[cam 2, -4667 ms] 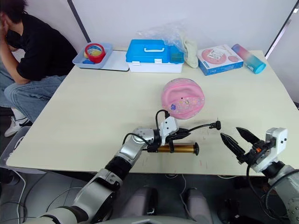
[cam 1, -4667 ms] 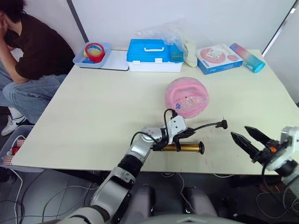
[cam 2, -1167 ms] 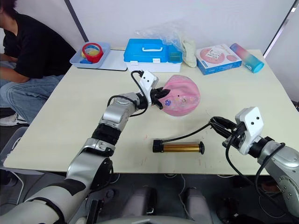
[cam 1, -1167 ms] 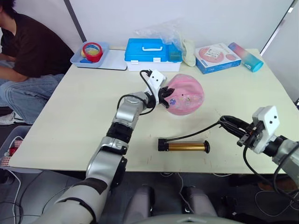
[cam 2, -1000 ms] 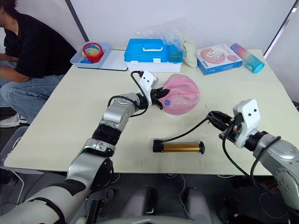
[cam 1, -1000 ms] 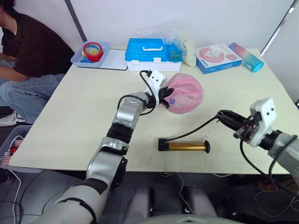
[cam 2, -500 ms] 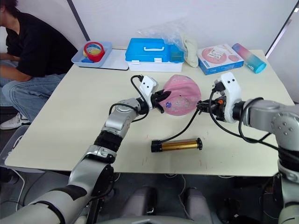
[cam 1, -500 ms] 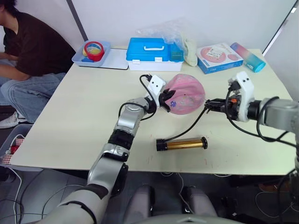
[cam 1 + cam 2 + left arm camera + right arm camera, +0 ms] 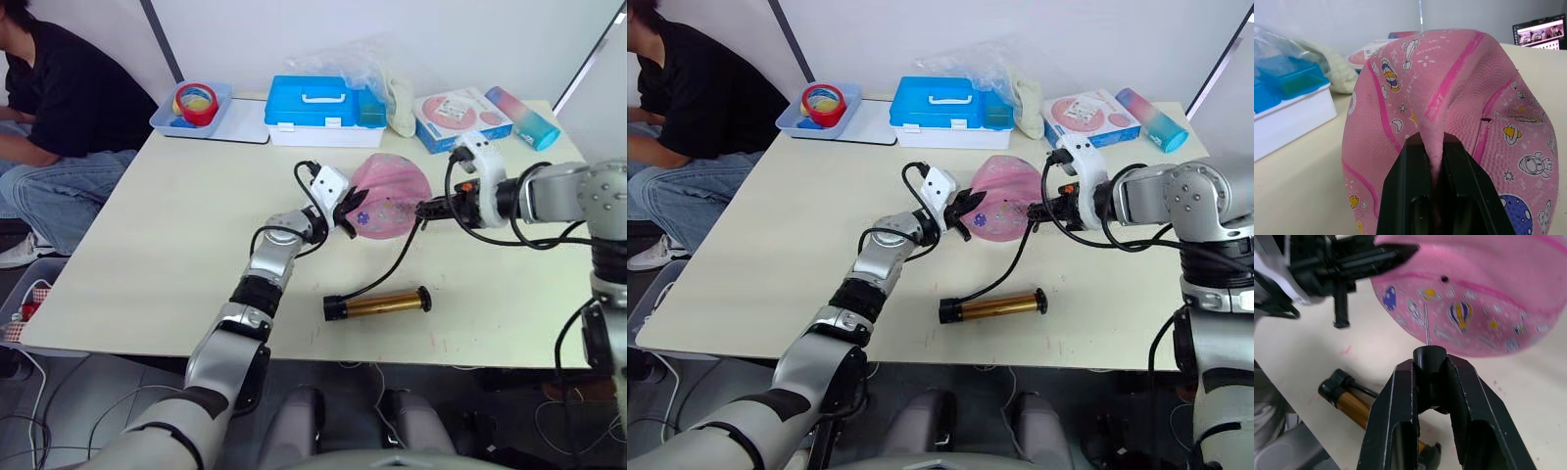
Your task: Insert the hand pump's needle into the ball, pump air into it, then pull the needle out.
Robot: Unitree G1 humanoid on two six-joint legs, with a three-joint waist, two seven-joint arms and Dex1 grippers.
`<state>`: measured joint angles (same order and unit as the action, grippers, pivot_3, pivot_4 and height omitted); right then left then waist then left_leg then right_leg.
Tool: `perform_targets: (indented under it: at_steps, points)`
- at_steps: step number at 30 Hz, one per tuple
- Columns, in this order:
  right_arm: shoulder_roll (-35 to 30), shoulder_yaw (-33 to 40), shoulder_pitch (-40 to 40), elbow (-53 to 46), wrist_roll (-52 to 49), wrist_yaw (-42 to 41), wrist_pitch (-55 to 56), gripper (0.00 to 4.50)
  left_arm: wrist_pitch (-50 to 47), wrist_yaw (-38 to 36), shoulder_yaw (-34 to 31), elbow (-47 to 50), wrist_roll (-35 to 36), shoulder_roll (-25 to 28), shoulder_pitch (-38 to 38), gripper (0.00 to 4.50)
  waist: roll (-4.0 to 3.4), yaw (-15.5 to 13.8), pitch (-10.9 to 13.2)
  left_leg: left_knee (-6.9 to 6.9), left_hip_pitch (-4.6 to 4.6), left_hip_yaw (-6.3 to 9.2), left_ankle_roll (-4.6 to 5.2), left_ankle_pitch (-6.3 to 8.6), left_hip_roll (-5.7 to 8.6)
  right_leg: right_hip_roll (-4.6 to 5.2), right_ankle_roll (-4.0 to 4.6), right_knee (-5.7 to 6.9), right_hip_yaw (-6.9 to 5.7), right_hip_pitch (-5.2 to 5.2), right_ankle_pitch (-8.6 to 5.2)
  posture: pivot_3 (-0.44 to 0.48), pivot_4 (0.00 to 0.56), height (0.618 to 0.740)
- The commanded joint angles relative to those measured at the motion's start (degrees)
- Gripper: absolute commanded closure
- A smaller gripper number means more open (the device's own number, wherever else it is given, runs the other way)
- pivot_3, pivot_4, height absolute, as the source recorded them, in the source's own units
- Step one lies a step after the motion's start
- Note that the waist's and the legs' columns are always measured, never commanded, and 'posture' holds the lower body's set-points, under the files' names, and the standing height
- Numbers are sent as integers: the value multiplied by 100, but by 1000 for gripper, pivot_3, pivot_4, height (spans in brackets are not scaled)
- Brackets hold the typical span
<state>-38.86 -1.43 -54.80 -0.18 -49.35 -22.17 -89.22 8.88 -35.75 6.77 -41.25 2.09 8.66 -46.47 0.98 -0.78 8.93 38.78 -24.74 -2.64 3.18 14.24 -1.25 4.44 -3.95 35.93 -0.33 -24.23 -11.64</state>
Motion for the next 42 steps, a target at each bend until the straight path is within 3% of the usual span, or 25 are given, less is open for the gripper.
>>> perform_targets:
  at_steps: [1, 24, 33, 42]
  points:
    - [114, 78, -280, 179, 133, -107, -250, 4221, 540, 102, -34, -53, -89, -20, -119, 4461, 0, 1, 0, 0, -1, 0, 0, 0, 0, 0, 0, -1, 0, 0, 0, 0, 150, 740]
    - [582, -897, -1569, 1940, 917, -683, -328, 4221, 1918, 269, 13, -904, -523, 41, -46, 4461, -2, 17, 0, 0, -2, -4, 0, 0, 0, 0, -2, 4, -4, -3, 1, 0, 150, 740]
    - [342, -2269, -2174, 2694, 1542, -1920, 160, 4221, 2131, 323, 43, -987, -611, 74, 71, 4461, -3, 21, 0, 0, -3, -4, 0, 0, 0, 0, -1, 4, -4, -5, 1, 0, 150, 740]
    - [519, -3491, -3035, 4028, 2484, -3541, 1046, 4221, 2384, 422, 115, -959, -762, 180, 171, 4461, -5, 76, 0, 0, -4, -7, -1, 0, 0, -1, -1, 9, -4, -11, 1, 0, 150, 740]
